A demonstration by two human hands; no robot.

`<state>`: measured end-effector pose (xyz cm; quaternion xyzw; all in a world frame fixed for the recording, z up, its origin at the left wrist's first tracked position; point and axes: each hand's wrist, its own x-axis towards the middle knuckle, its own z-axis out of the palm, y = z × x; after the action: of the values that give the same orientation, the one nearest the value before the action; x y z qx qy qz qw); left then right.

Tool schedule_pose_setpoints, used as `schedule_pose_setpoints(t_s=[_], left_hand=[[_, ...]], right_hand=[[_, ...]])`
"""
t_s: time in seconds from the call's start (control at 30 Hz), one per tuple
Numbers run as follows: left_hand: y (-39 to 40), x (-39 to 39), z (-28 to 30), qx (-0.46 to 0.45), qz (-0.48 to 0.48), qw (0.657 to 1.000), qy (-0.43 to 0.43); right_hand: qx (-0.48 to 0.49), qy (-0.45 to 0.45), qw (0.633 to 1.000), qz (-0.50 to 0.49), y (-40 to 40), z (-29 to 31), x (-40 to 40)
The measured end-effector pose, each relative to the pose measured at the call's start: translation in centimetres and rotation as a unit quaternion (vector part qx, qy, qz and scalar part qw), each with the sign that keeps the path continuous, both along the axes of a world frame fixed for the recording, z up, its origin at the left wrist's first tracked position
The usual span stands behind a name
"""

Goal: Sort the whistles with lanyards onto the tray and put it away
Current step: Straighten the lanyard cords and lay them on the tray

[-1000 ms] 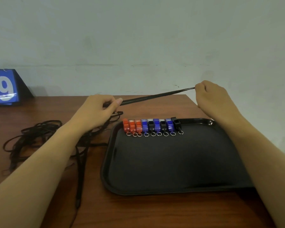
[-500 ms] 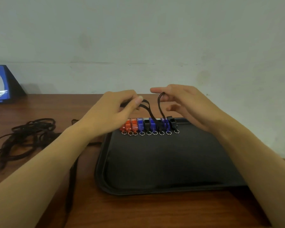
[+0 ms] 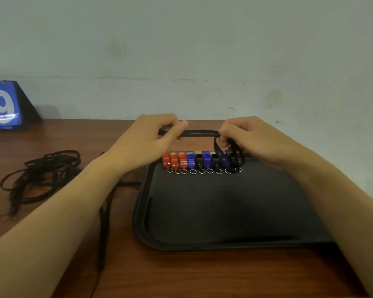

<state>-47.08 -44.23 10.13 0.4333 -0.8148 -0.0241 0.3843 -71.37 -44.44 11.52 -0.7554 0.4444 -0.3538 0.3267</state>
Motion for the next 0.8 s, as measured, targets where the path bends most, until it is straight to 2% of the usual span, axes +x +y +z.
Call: schedule_pose_setpoints(t_s=[0.17,0.37,0.43,0.57,0.67,0.8], left_hand=[[-0.5,1.0,0.2,0.031,0.026,0.999,-0.013],[-0.9,1.6,0.3,0.085,0.018,0.992,-0.095],[-1.2,2.3,0.3,0.102,0.021,0.988,-0.116],[-1.9,3.7,0.2,0.13,0.027,0.983,-0.126],[-2.2,4.6,0.0,0.157,0.04,0.977,-0.139],[-2.4,5.1,-0.2,0.196,0.06,0.966,-0.156]], right_hand=[[-0.072,0.053,0.988,-0.126,-1.0,0.5,-1.6],[-0.067,0.168,0.971,-0.156,-1.5,0.1,-2.2],[-0.079,0.249,0.945,-0.197,-2.2,-0.2,-2.8],[-0.075,0.419,0.86,-0.281,-4.7,-0.9,-6.0],[-0.03,0.457,0.829,-0.322,-5.8,-0.8,-8.9],[0.067,0.463,0.819,-0.331,-5.8,-0.9,-11.0]])
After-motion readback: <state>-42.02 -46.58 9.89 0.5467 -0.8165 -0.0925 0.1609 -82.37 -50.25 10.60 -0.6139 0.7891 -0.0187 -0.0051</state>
